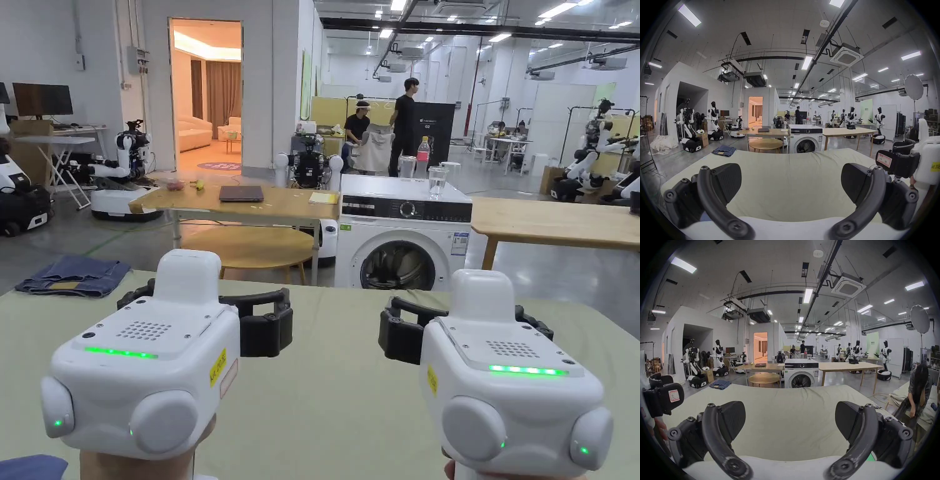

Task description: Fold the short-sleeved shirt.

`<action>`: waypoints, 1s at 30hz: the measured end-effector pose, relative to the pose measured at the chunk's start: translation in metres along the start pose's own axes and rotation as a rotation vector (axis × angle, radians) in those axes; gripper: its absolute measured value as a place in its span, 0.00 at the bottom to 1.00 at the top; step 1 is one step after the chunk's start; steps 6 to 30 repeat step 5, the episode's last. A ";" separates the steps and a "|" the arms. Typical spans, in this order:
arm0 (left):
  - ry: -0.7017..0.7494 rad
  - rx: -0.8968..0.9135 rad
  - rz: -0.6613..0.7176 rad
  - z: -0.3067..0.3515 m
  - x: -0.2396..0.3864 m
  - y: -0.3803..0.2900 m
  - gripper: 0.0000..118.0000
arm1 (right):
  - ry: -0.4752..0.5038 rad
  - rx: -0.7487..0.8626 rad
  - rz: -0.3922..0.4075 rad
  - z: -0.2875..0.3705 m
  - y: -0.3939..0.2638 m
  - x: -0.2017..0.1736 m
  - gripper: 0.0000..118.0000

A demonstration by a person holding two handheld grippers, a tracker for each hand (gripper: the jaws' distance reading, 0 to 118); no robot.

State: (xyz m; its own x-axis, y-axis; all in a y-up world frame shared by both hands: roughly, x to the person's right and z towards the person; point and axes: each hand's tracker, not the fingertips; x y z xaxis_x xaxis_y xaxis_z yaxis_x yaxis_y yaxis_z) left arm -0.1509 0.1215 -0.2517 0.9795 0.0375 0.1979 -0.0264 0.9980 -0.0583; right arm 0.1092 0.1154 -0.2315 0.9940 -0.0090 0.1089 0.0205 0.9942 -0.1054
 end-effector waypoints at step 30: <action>-0.004 0.003 -0.002 0.001 0.002 0.000 1.00 | -0.017 -0.015 0.028 -0.002 0.000 -0.003 0.94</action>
